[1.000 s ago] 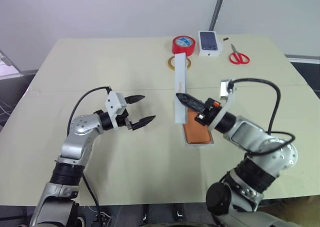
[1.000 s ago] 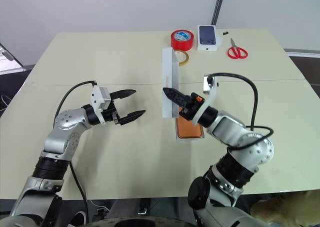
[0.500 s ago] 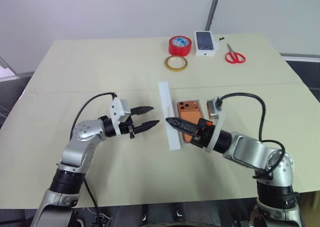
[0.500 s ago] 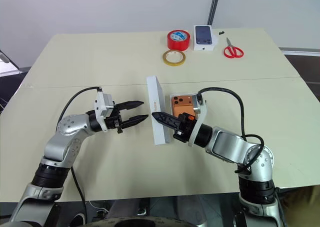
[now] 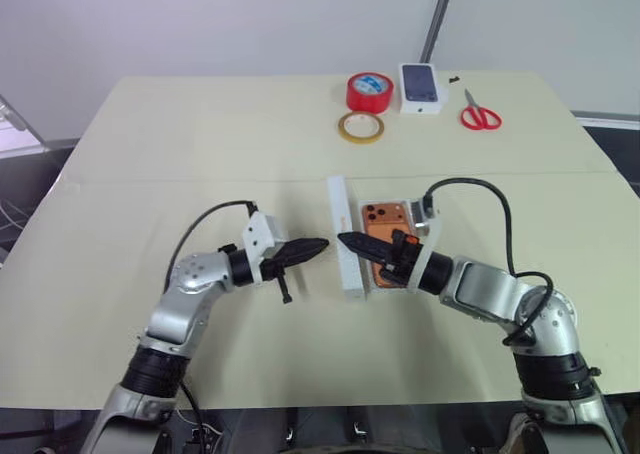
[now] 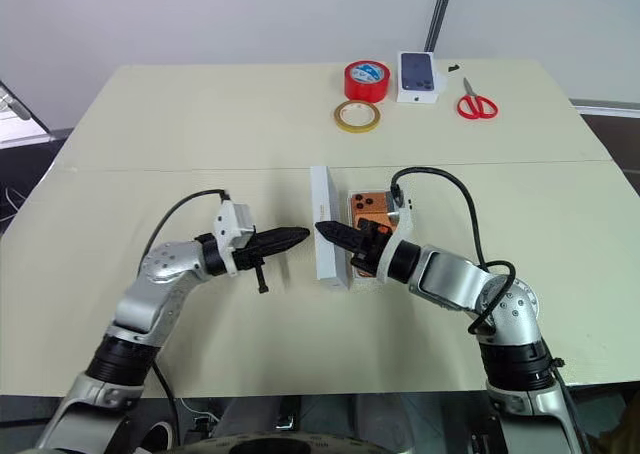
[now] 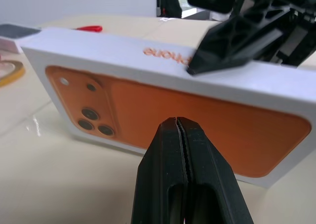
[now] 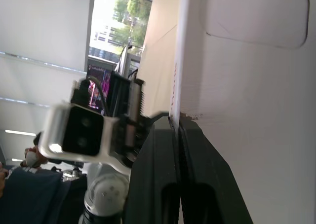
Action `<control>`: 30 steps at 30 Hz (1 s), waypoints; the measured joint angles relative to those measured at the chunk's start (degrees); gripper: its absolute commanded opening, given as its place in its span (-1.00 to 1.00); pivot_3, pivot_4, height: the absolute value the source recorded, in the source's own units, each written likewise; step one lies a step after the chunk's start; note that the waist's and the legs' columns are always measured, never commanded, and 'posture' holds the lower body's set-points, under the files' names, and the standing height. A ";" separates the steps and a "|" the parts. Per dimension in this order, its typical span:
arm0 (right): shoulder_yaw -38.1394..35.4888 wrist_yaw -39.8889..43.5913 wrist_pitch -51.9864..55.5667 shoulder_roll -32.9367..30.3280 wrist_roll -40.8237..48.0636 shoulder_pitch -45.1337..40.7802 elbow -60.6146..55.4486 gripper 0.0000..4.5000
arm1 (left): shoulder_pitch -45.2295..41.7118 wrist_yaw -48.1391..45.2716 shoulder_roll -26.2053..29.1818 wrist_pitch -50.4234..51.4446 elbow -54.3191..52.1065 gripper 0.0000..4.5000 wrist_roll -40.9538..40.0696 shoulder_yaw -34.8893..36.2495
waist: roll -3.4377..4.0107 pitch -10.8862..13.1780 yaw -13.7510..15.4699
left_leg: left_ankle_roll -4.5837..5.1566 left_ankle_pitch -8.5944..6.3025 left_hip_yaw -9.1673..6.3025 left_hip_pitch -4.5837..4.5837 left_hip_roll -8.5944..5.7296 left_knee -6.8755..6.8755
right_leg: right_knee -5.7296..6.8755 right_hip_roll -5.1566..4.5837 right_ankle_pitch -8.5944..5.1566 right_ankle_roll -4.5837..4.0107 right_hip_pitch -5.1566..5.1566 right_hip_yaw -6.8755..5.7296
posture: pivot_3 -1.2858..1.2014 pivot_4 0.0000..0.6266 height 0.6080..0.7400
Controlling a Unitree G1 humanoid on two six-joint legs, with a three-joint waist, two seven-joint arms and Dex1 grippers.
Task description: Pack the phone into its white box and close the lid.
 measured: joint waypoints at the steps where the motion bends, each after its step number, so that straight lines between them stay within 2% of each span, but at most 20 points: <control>1: 0.00 0.09 -0.12 0.01 -0.38 -0.45 0.66 -1.00 | -0.24 0.30 -0.86 -0.18 0.93 -0.98 0.50 -0.46 | 0.00 0.00 0.01 | 0.00 0.00 0.00 0.00 0.00 0.00 | -0.01 0.00 0.00 0.00 0.00 0.00 | 0.03 -0.52 1.00; 4: -0.56 1.31 -0.90 0.02 -2.18 -0.90 1.73 -1.00 | -2.03 1.49 -3.25 -0.81 3.53 -0.98 2.09 -1.78 | -0.01 0.00 0.05 | 0.00 0.00 0.00 0.00 0.00 0.00 | 0.00 0.00 0.00 0.00 0.00 0.00 | 0.03 -0.52 1.00; 7: -1.80 2.24 -1.13 -0.02 -2.53 -0.46 2.38 -0.58 | -3.21 2.00 -4.11 -1.31 5.01 -1.00 3.12 -2.38 | -0.01 0.00 0.04 | 0.01 0.00 0.00 -0.01 0.00 0.00 | -0.01 0.00 0.00 0.00 0.01 0.00 | 0.03 -0.52 1.00; 14: -6.20 4.86 -1.21 -4.85 -6.16 1.28 2.47 0.98 | -3.62 2.24 -7.49 -2.09 7.04 -1.00 4.16 -4.01 | -0.01 0.00 0.10 | 0.01 -0.01 0.00 -0.02 0.00 0.00 | -0.02 0.00 0.00 0.00 0.01 0.00 | 0.03 -0.52 1.00; 17: -8.97 9.71 -0.71 -9.51 -9.57 3.43 0.67 0.98 | -4.84 2.49 -9.33 -2.44 8.53 -1.00 4.50 -5.02 | -0.01 0.00 0.38 | 0.03 -0.02 0.00 -0.05 -0.01 0.00 | -0.06 0.01 0.00 0.00 0.02 -0.01 | 0.03 -0.52 1.00; 20: -12.65 15.98 -1.31 -14.90 -16.80 5.80 -0.24 0.98 | -6.36 3.02 -11.14 -3.44 10.90 -1.00 5.37 -5.24 | -0.02 0.01 0.58 | 0.05 -0.03 0.01 -0.03 -0.01 0.01 | -0.10 0.03 0.00 0.01 0.07 -0.01 | 0.03 -0.52 1.00; 24: -14.14 24.12 -7.15 -20.65 -33.74 8.03 -0.25 0.98 | -9.31 3.88 -15.02 -4.89 16.20 -1.00 6.40 -6.44 | -0.02 0.01 1.03 | 0.05 -0.03 0.03 0.01 -0.01 0.02 | -0.10 0.09 0.00 0.01 0.09 -0.01 | 0.03 -0.52 1.00; 26: -11.82 28.47 -11.08 -21.98 -42.71 8.46 -0.92 0.75 | -10.01 3.92 -16.10 -5.18 17.82 -1.00 6.72 -6.88 | -0.02 0.01 0.94 | 0.06 -0.03 0.03 0.02 0.01 0.01 | -0.10 0.14 0.00 0.01 0.09 -0.01 | 0.03 -0.52 1.00; 28: -7.72 32.35 -15.44 -23.40 -51.67 8.87 -2.63 0.40 | -10.17 3.83 -16.26 -5.89 18.77 -1.00 6.87 -7.06 | 0.00 0.00 0.93 | 0.05 -0.03 0.02 0.04 0.03 0.00 | -0.08 0.18 0.00 0.01 0.08 -0.01 | 0.03 -0.52 1.00; 30: -3.64 35.36 -21.02 -23.82 -61.51 8.93 -3.67 -0.10 | -10.25 3.50 -15.96 -6.30 19.07 -1.00 6.87 -7.07 | 0.00 0.00 1.02 | 0.05 -0.03 0.02 0.05 0.04 0.01 | -0.08 0.19 0.00 0.01 0.08 -0.01 | 0.03 -0.52 1.00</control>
